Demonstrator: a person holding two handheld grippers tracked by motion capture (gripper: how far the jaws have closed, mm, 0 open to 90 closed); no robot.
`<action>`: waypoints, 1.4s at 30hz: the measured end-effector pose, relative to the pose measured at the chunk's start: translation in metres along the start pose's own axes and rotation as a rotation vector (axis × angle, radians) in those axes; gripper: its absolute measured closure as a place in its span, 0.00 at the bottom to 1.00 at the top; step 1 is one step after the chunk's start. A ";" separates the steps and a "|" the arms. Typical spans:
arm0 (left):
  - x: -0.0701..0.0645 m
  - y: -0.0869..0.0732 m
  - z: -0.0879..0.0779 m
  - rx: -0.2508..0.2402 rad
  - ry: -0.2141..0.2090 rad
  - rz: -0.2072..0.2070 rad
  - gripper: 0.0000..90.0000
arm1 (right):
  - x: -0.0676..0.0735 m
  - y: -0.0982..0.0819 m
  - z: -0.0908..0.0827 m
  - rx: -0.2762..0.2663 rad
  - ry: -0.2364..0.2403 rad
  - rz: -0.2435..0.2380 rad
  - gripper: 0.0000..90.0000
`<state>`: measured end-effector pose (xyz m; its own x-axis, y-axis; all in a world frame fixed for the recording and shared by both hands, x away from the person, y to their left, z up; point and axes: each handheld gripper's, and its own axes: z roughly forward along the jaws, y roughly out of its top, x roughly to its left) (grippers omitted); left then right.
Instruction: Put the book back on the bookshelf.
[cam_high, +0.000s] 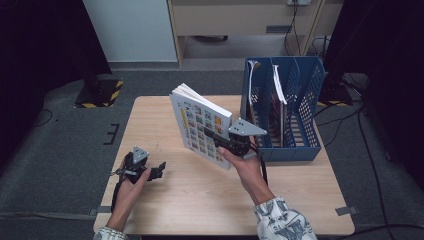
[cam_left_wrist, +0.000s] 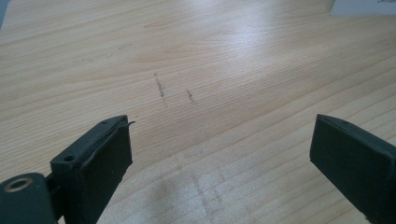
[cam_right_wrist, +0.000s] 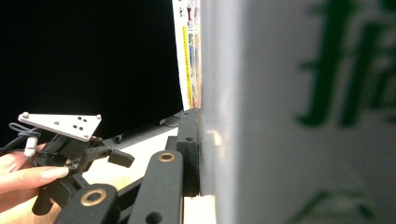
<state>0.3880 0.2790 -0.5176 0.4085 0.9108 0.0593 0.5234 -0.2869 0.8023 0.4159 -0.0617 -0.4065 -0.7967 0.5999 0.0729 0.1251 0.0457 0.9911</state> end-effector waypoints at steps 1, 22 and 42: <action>0.000 0.000 0.000 -0.001 0.000 -0.001 0.06 | 0.000 0.000 0.000 -0.001 -0.001 0.002 0.82; 0.000 -0.001 0.001 0.017 0.001 0.005 0.06 | -0.003 0.001 -0.003 -0.002 -0.008 0.014 0.82; 0.000 -0.003 0.001 0.030 0.009 0.014 0.06 | 0.007 0.017 0.000 0.002 0.004 0.000 0.82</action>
<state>0.3873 0.2797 -0.5203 0.4096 0.9091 0.0758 0.5396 -0.3084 0.7834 0.4128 -0.0566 -0.3889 -0.7991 0.5968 0.0732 0.1264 0.0477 0.9908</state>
